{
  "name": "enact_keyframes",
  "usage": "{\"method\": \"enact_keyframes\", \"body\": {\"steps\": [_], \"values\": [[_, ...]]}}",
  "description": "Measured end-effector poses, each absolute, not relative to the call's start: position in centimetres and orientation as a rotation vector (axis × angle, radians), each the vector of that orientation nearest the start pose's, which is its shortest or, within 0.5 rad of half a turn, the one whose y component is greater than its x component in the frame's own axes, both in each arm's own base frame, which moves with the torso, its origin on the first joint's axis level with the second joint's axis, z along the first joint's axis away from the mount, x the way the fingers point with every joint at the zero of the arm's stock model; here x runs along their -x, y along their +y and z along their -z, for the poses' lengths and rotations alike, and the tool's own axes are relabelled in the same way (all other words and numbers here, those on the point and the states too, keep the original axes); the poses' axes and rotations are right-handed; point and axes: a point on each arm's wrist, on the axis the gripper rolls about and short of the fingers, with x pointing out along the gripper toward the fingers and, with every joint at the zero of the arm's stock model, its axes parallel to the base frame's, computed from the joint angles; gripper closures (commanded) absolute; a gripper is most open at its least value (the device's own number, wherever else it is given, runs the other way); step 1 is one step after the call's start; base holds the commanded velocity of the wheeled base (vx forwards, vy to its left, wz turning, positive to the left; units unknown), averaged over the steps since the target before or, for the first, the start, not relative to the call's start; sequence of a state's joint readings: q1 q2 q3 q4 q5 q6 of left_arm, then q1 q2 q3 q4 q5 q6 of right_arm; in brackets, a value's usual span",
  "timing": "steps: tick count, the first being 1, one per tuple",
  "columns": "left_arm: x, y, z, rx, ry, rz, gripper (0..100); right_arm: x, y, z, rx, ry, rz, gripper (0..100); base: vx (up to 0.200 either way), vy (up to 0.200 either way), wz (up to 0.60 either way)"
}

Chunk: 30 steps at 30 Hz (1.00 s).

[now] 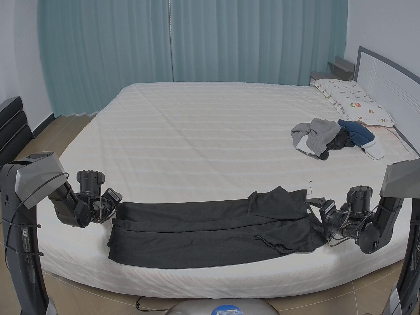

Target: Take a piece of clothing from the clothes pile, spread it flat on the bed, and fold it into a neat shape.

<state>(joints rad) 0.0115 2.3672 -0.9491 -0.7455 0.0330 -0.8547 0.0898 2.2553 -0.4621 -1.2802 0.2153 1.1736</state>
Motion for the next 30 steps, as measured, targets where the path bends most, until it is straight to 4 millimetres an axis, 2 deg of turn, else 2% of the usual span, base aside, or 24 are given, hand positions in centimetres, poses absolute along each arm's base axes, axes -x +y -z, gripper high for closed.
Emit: {"method": "enact_keyframes", "body": {"steps": [4,9,16,24,30], "values": [[-39.0,0.8,1.0,0.823,0.621,-0.310,0,-31.2,2.9,0.3,-1.178,0.618,0.049,0,0.000,0.000,0.00],[-37.6,0.8,0.5,0.809,0.686,-0.209,0,-31.3,2.1,0.2,-1.187,0.601,0.063,0,0.000,0.000,0.00],[-35.5,0.3,0.6,0.621,0.764,-0.074,0,-31.4,1.8,0.2,-1.197,0.609,0.048,0,0.000,0.000,0.00],[-34.9,-1.1,1.1,0.564,0.797,-0.042,0,-31.3,1.8,0.3,-1.198,0.616,0.045,0,0.000,0.000,0.00],[-34.9,-1.4,0.7,0.551,0.783,-0.055,0,-31.3,1.8,0.3,-1.196,0.617,0.044,0,0.000,0.000,0.00]]}}
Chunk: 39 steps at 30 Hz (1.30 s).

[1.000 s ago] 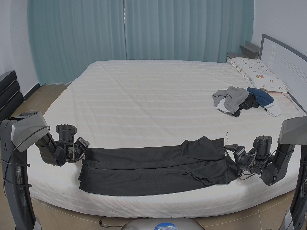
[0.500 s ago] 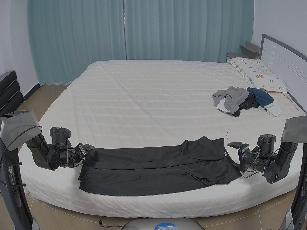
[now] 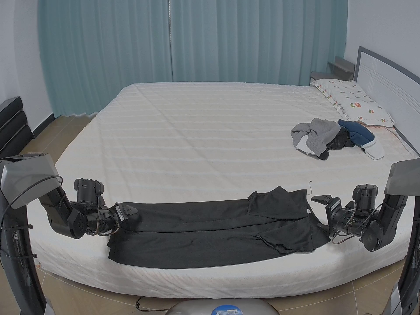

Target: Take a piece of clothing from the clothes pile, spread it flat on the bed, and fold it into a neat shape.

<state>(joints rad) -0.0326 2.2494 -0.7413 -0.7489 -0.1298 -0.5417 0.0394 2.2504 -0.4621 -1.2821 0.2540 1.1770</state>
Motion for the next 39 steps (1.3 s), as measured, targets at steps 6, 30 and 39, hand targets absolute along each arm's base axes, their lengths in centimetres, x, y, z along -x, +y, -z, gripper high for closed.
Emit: {"method": "enact_keyframes", "body": {"steps": [6,30,39], "values": [[-34.8,-1.4,-0.8,0.533,0.730,-0.097,0,-31.3,1.8,0.3,-1.195,0.619,0.045,0,0.000,0.000,0.00],[-35.2,-2.2,1.9,0.497,0.798,-0.093,0,-31.3,1.9,0.4,-1.192,0.621,0.044,0,0.000,0.000,0.00],[-34.7,-3.0,2.8,0.472,0.830,-0.081,0,-31.3,1.9,0.4,-1.192,0.621,0.044,0,0.000,0.000,0.00]]}}
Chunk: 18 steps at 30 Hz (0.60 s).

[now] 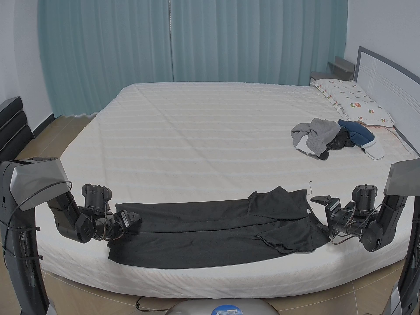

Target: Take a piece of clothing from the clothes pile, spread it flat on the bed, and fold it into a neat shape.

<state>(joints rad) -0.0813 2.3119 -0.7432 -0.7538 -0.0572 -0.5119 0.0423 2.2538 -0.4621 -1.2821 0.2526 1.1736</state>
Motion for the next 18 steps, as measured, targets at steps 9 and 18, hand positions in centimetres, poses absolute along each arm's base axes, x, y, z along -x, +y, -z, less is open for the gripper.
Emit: {"method": "enact_keyframes", "body": {"steps": [9,18], "values": [[-34.29,-3.77,2.93,0.449,0.823,-0.090,100,-31.29,1.89,0.40,-1.192,0.621,0.044,0,0.000,0.000,0.00],[-34.51,-3.68,2.26,0.429,0.766,-0.143,100,-31.34,1.83,0.39,-1.193,0.620,0.044,0,0.000,0.000,0.00]]}}
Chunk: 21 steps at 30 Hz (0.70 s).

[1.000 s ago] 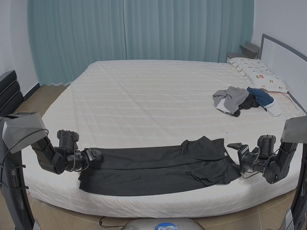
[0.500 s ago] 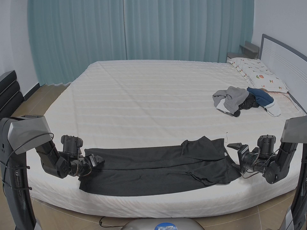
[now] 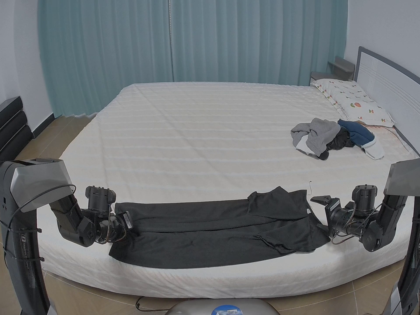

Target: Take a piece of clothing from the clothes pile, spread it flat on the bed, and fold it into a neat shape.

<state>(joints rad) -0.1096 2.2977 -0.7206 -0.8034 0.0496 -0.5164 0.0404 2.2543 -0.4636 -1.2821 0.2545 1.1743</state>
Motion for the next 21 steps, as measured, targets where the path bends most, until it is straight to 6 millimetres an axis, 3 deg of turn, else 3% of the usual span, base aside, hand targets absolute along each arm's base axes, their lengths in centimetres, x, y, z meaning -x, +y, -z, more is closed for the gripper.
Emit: {"method": "enact_keyframes", "body": {"steps": [5,11,21], "values": [[-34.7,-3.6,1.7,0.430,0.742,-0.151,100,-31.4,1.3,0.2,-1.209,0.615,0.038,0,0.000,0.000,0.00],[-34.8,-3.7,1.4,0.435,0.731,-0.151,100,-31.5,0.9,0.1,-1.216,0.606,0.037,0,-0.200,0.000,0.00],[-35.4,-3.6,0.9,0.454,0.666,-0.139,100,-31.4,1.0,0.1,-1.214,0.611,0.036,0,0.000,0.000,0.00]]}}
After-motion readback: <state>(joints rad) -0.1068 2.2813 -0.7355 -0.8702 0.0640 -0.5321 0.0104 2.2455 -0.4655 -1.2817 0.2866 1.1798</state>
